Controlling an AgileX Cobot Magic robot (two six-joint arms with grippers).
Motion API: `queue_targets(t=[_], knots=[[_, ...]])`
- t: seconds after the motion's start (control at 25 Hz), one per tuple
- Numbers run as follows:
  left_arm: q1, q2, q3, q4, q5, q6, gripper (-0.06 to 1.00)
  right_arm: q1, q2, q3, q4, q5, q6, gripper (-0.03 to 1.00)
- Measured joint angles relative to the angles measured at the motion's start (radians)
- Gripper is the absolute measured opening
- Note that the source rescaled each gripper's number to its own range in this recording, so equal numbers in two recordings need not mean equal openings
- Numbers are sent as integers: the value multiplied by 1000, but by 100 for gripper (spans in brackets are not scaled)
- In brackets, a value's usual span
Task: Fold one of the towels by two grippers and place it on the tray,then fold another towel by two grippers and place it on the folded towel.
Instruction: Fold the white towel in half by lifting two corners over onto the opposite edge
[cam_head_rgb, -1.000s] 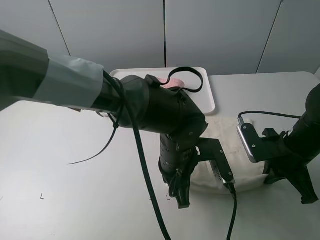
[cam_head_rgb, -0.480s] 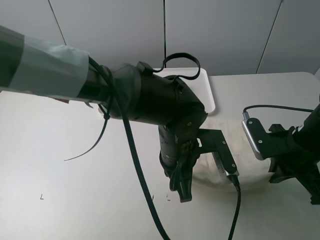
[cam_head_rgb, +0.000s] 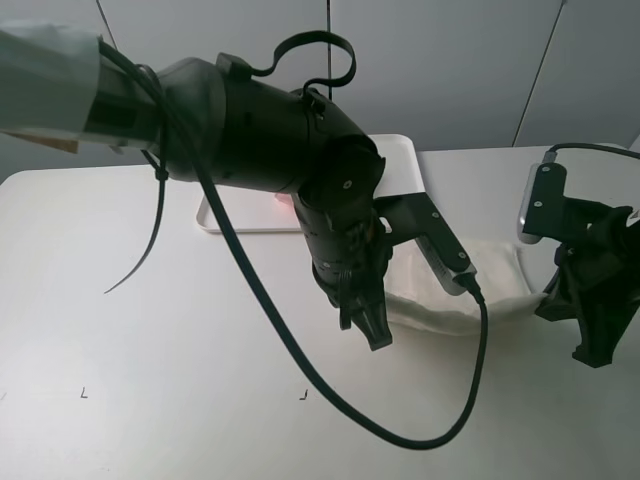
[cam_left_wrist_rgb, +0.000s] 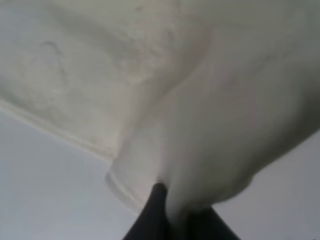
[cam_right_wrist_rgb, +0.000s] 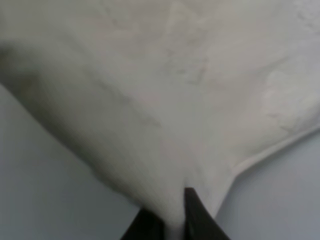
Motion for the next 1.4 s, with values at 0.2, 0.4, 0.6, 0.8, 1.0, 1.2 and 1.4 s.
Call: queue_targets(t=[0.2,0.4,0.6,0.8,1.0,1.2,1.4], knots=[[45,0,0,-7,-40,-60,0,0,-4,0,0,-86,174,1],[74,0,0,-11,-84,-96,0,0,-4,0,4,-198,260,1],[79,0,0,-2,-167,-113,0,0,-4,0,4,-289,286,1],[79,0,0,4,-230,-146,0,0,38,0,4,-363,376,1],[79,14,0,139,-239,-288,0,0,89,0,4,-424,452,1],[79,28,0,260,-234,-406,0,0,99,0,4,-511,477,1],[79,28,0,307,-236,-461,2,0,99,0,4,-540,481,14]])
